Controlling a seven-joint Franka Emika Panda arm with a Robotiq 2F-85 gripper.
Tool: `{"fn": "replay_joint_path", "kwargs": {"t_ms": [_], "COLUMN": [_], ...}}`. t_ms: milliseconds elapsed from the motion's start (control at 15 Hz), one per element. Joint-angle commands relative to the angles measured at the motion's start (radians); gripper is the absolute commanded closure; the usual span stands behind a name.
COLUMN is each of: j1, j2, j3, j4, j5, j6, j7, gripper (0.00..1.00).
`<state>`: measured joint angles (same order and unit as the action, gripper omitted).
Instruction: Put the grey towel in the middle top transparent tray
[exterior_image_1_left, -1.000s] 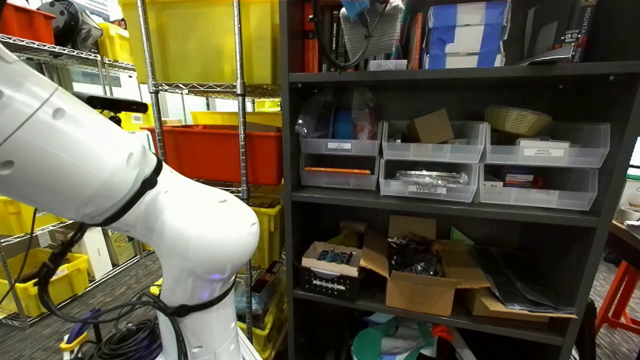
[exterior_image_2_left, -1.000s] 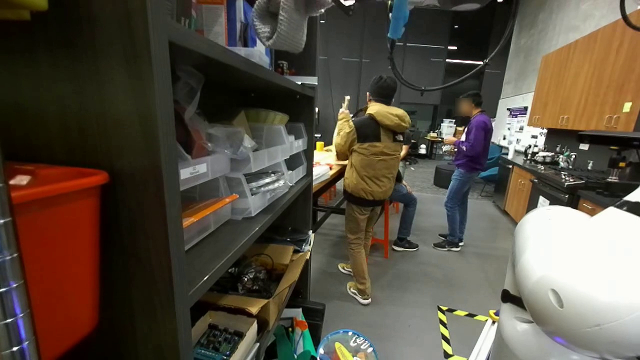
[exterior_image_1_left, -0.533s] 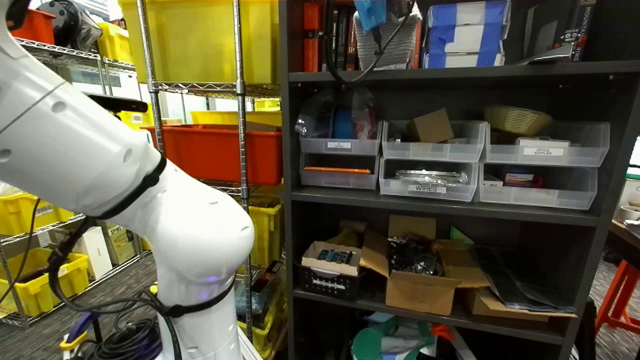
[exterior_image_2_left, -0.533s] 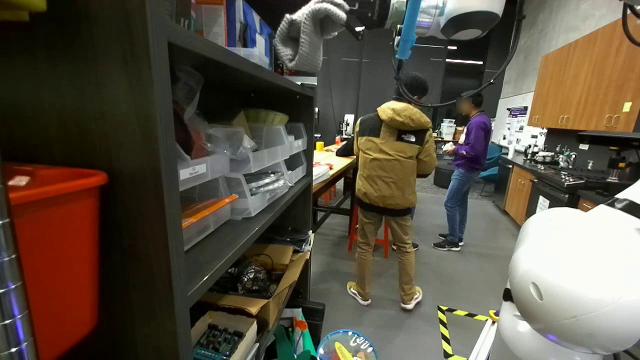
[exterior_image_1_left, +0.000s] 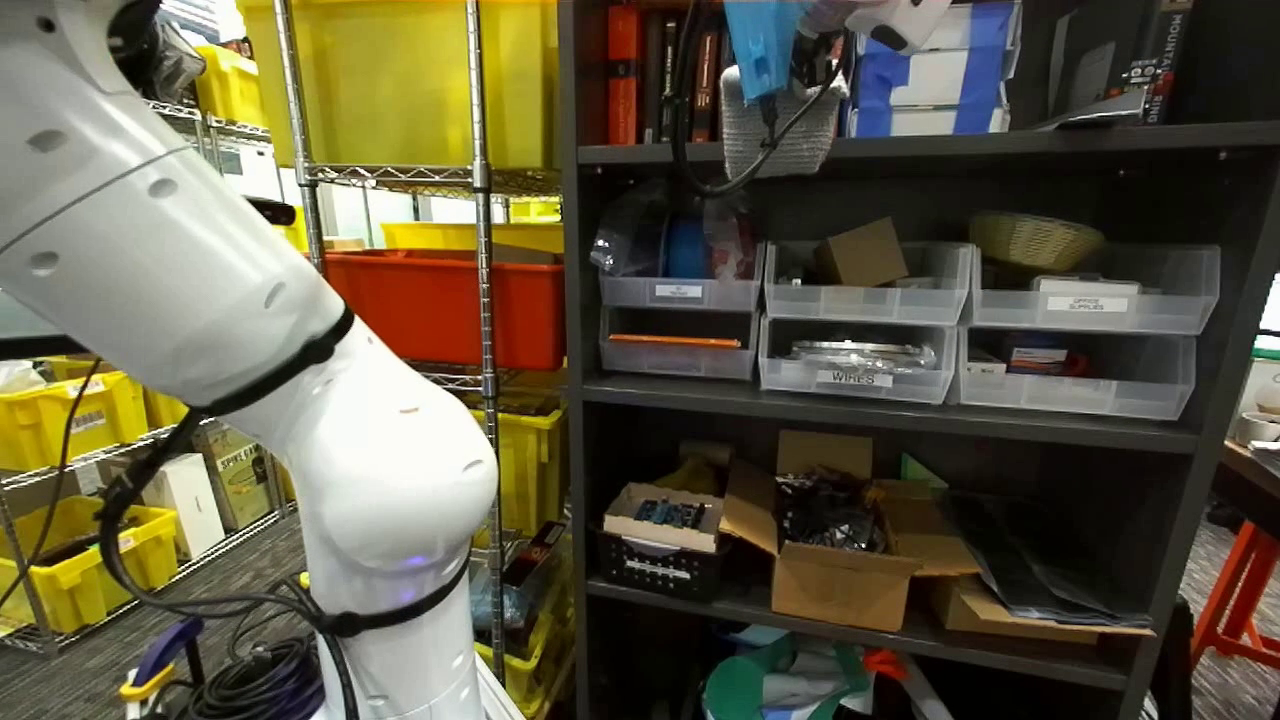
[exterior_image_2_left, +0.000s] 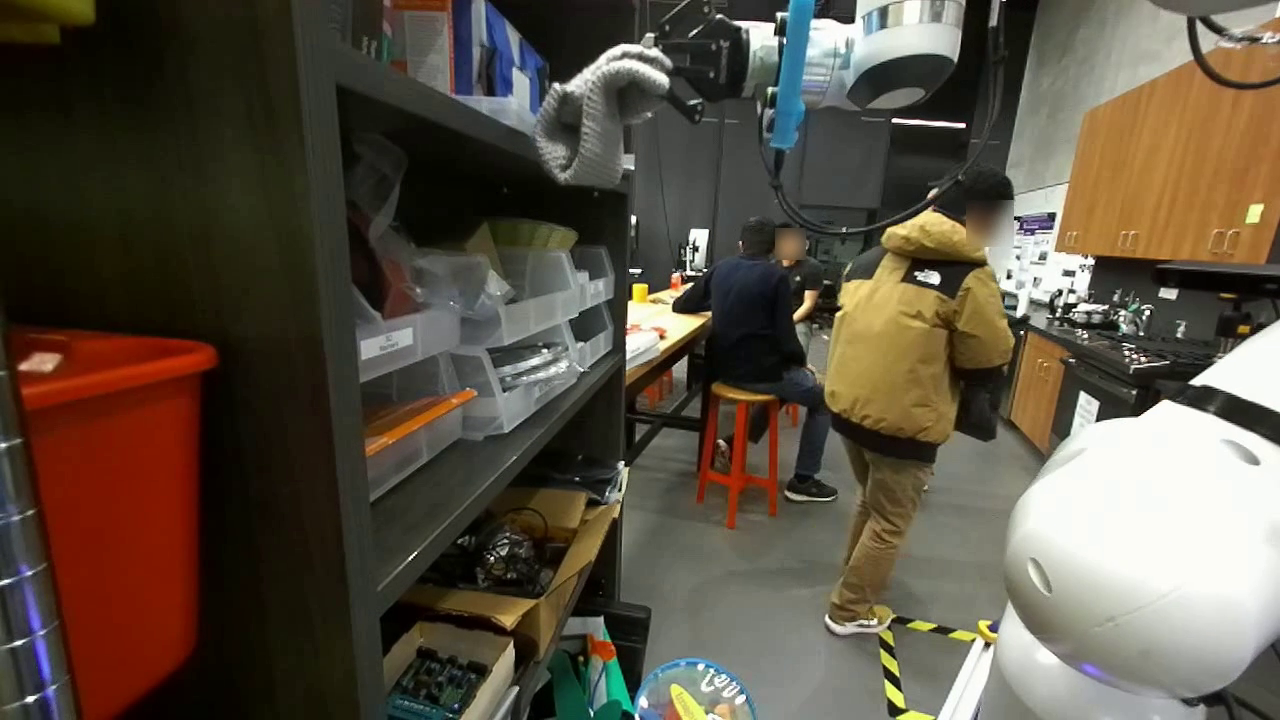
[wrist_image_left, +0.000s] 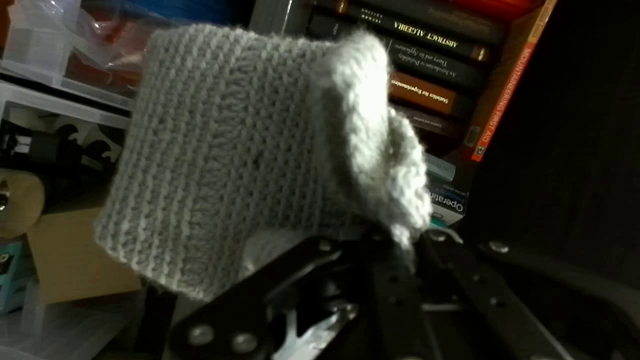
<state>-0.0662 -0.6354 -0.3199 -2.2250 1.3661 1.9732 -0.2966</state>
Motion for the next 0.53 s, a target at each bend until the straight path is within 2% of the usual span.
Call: {"fn": "replay_joint_path", "kwargs": {"t_ms": [0,467], "j1": [-0.05,-0.147], "j2": [0.066,0.144], "j3": [-0.01,-0.033], "j4": [0.048,0.043], "j5": [0.068,0.131], "j6": [-0.095,-0.244], "j7": [0.05,0.097], "gripper": [0.98,0.98]}}
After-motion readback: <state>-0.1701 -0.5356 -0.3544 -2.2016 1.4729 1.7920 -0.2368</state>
